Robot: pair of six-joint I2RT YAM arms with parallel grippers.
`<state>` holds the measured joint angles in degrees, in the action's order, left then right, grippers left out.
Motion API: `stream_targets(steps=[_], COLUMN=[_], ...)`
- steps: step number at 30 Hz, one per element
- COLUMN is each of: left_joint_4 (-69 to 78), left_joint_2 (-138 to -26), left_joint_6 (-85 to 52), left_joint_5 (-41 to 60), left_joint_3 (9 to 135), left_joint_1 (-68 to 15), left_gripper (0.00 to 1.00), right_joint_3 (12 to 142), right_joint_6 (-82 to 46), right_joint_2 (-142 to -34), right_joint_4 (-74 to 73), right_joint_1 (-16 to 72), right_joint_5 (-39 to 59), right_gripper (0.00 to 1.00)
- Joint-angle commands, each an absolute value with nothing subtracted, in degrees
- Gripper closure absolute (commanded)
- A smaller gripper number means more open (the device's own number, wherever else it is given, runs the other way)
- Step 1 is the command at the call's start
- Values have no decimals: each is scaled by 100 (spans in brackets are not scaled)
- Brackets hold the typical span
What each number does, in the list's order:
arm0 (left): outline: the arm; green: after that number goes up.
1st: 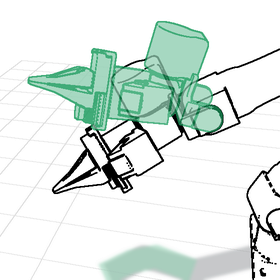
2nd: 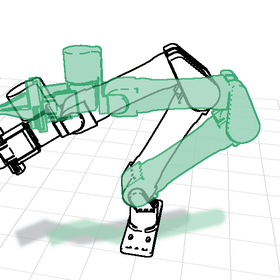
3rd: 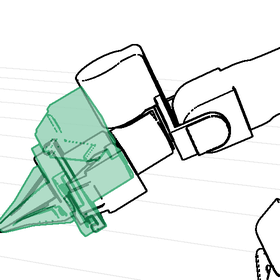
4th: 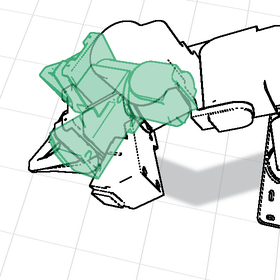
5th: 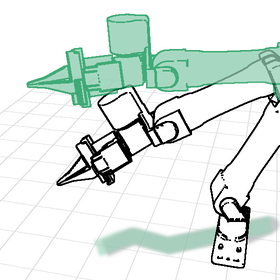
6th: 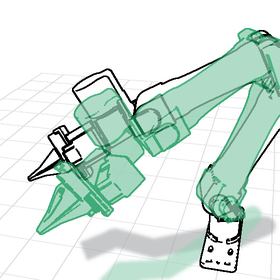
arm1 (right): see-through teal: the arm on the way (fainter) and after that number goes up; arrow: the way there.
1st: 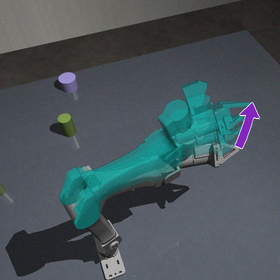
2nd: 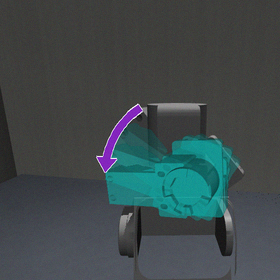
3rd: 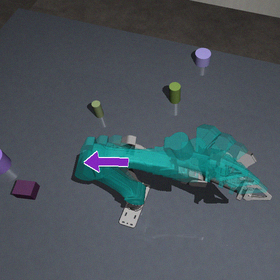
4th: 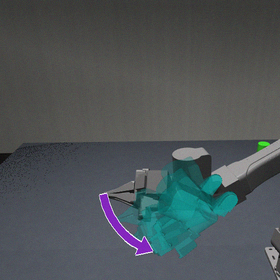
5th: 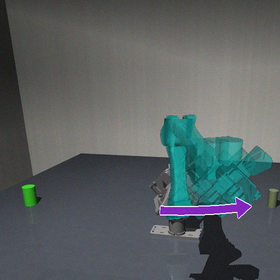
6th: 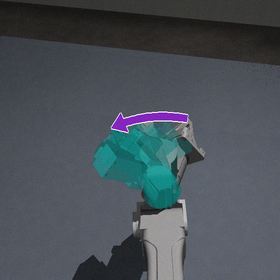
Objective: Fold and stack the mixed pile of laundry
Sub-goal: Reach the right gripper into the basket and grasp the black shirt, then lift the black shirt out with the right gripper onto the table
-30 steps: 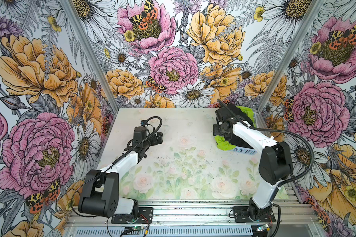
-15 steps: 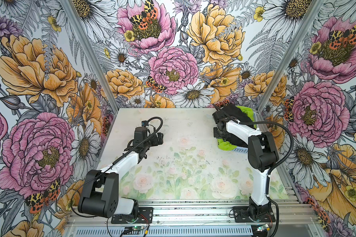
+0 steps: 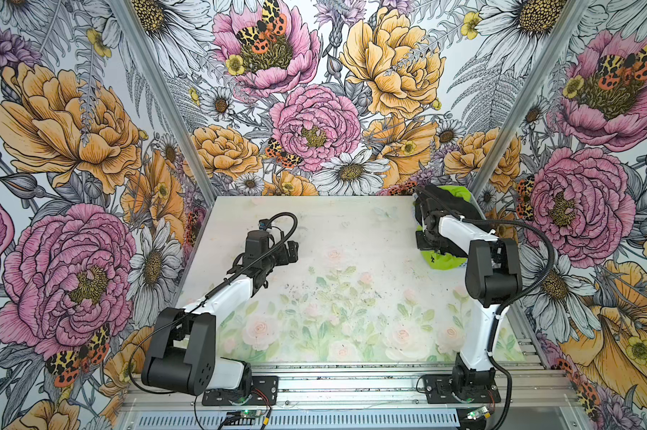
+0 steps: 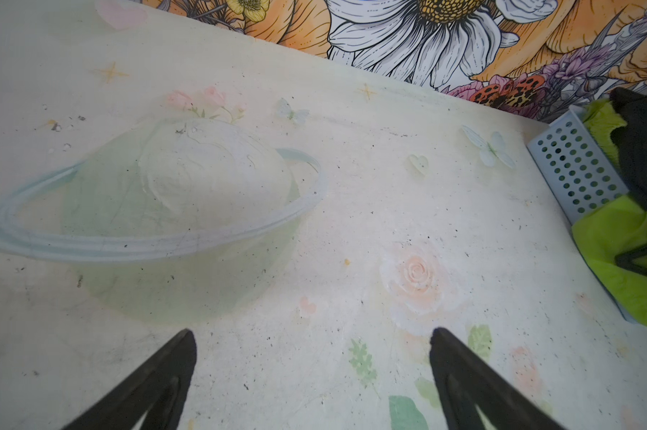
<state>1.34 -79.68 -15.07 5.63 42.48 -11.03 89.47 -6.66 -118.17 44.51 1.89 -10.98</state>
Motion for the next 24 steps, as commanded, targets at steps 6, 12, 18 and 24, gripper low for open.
stream_targets(steps=[6,12,18,24], left_joint_4=[1,19,120,127], left_joint_2=[-8016,-8007,-8115,-8269], left_joint_6=[-1503,-1568,-1652,-1678], left_joint_5=[474,448,435,501], left_joint_3=[4421,4390,4410,4487], left_joint_1=[-1144,-1186,-1289,-1318], left_gripper=[1,1,1,1], right_joint_3=[9383,10059,10554,11189], right_joint_6=[-538,-823,-1148,-1108], right_joint_2=[-11702,-10940,-11086,-11976], right_joint_4=[4667,5353,5405,5399], right_joint_1=[105,6,-492,-686], right_joint_5=[-515,-348,-417,-117], right_gripper=[63,43,35,26])
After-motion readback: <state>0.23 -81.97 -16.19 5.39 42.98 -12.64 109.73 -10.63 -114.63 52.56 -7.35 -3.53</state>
